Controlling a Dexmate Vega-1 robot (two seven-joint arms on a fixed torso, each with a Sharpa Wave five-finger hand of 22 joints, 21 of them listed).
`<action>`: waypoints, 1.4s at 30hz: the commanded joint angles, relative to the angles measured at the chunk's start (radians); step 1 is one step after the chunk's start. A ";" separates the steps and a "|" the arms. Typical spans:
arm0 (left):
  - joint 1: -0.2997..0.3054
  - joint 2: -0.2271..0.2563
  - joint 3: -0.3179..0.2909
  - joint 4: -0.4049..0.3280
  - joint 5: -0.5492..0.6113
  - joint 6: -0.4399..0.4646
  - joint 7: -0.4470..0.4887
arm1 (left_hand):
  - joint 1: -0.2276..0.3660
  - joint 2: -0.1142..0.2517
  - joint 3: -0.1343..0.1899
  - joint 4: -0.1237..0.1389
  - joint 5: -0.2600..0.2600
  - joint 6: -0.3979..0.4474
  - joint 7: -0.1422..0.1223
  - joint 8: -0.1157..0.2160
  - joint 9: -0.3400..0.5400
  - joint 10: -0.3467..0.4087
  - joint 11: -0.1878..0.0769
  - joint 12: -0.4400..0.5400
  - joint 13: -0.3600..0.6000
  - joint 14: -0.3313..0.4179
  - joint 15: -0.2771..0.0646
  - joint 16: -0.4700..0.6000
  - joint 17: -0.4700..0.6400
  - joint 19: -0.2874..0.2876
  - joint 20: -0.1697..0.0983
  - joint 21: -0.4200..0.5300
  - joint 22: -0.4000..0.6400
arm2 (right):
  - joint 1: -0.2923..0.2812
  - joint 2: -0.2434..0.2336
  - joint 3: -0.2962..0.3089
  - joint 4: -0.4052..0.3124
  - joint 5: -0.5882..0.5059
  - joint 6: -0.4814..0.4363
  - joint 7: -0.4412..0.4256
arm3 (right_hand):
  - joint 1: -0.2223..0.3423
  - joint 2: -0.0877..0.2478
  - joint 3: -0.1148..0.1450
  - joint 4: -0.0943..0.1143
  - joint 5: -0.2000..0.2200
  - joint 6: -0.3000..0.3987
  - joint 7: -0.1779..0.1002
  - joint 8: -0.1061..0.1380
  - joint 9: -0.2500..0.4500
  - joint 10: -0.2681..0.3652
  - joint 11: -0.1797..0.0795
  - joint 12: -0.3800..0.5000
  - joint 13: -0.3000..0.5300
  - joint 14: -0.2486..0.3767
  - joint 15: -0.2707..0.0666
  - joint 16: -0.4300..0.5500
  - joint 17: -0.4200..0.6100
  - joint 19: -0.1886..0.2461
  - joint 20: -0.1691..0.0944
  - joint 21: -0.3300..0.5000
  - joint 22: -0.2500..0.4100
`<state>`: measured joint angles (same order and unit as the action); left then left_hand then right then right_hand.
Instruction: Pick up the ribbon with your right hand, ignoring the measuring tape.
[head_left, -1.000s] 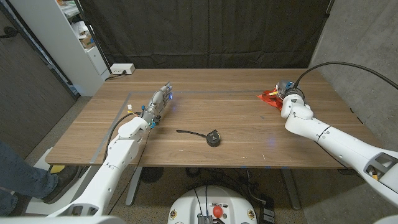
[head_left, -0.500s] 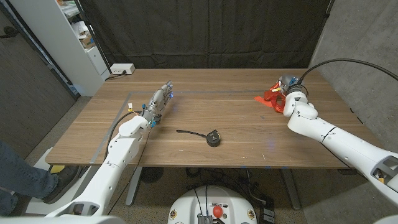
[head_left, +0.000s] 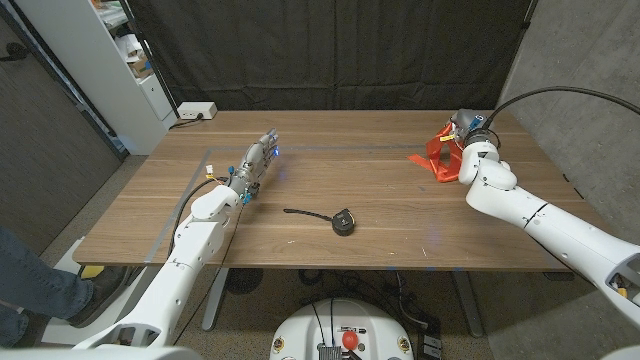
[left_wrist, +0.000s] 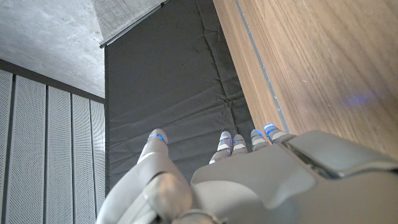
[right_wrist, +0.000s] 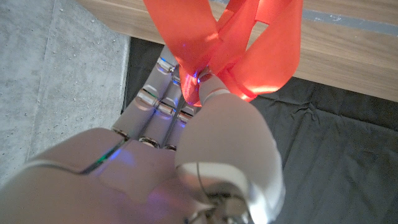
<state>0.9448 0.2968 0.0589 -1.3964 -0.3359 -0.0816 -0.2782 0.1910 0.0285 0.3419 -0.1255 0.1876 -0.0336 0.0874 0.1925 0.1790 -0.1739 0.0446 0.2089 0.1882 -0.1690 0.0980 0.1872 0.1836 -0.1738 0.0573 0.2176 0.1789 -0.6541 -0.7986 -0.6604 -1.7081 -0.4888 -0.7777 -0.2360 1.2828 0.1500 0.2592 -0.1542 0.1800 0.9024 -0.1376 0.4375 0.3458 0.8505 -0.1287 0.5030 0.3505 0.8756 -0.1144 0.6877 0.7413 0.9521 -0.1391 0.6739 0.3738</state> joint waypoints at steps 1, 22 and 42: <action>0.011 0.000 -0.009 -0.007 -0.011 -0.012 -0.003 | 0.004 0.008 -0.001 -0.005 -0.005 0.004 0.004 -0.001 0.002 -0.016 -0.007 -0.001 0.004 -0.080 0.002 0.004 0.003 -0.155 0.007 -0.005 0.004 | -0.016 -0.018 0.020 -0.067 -0.033 -0.019 -0.002 | 0.013 -0.001 0.001 0.007 -0.004 0.012 0.001 0.006 0.002 0.018 -0.004 0.004 0.004 0.012 -0.117 -0.005 0.009 -0.006 -0.076 0.014 0.008; 0.027 0.007 -0.014 -0.022 -0.021 -0.026 -0.008 | 0.004 0.008 -0.002 -0.006 -0.005 0.004 0.003 -0.001 0.002 -0.015 -0.005 -0.001 0.005 -0.081 0.002 0.004 0.003 -0.154 0.004 -0.007 0.004 | -0.045 -0.044 0.055 -0.169 -0.093 -0.058 0.018 | 0.016 0.000 -0.001 0.011 -0.004 0.013 0.003 0.006 0.005 0.034 0.000 0.002 0.005 0.040 -0.118 -0.011 0.038 -0.012 -0.076 0.059 0.023; 0.026 0.006 -0.007 -0.023 -0.023 -0.025 -0.004 | 0.004 0.009 -0.002 -0.007 -0.005 0.005 0.005 -0.001 0.002 -0.016 -0.006 -0.001 0.005 -0.082 0.003 0.004 0.003 -0.154 0.006 -0.009 0.004 | -0.054 -0.048 0.091 -0.207 -0.119 -0.067 0.026 | 0.017 0.003 -0.001 0.015 -0.003 0.019 0.006 0.007 0.008 0.040 -0.001 -0.005 0.004 0.042 -0.117 -0.025 0.057 -0.025 -0.076 0.090 0.032</action>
<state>0.9717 0.3028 0.0484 -1.4215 -0.3566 -0.1047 -0.2837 0.1901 0.0295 0.3389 -0.1285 0.1876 -0.0338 0.0873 0.1924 0.1788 -0.1739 0.0446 0.2089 0.1882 -0.1690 0.0979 0.1872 0.1836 -0.1738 0.0573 0.2108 0.1789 -0.7039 -0.8424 -0.5873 -1.8910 -0.5908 -0.8382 -0.2163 1.2867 0.1540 0.2552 -0.1442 0.1792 0.9095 -0.1304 0.4375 0.3505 0.8668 -0.1128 0.4958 0.3519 0.9078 -0.1218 0.6688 0.7946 0.9293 -0.1304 0.7550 0.4015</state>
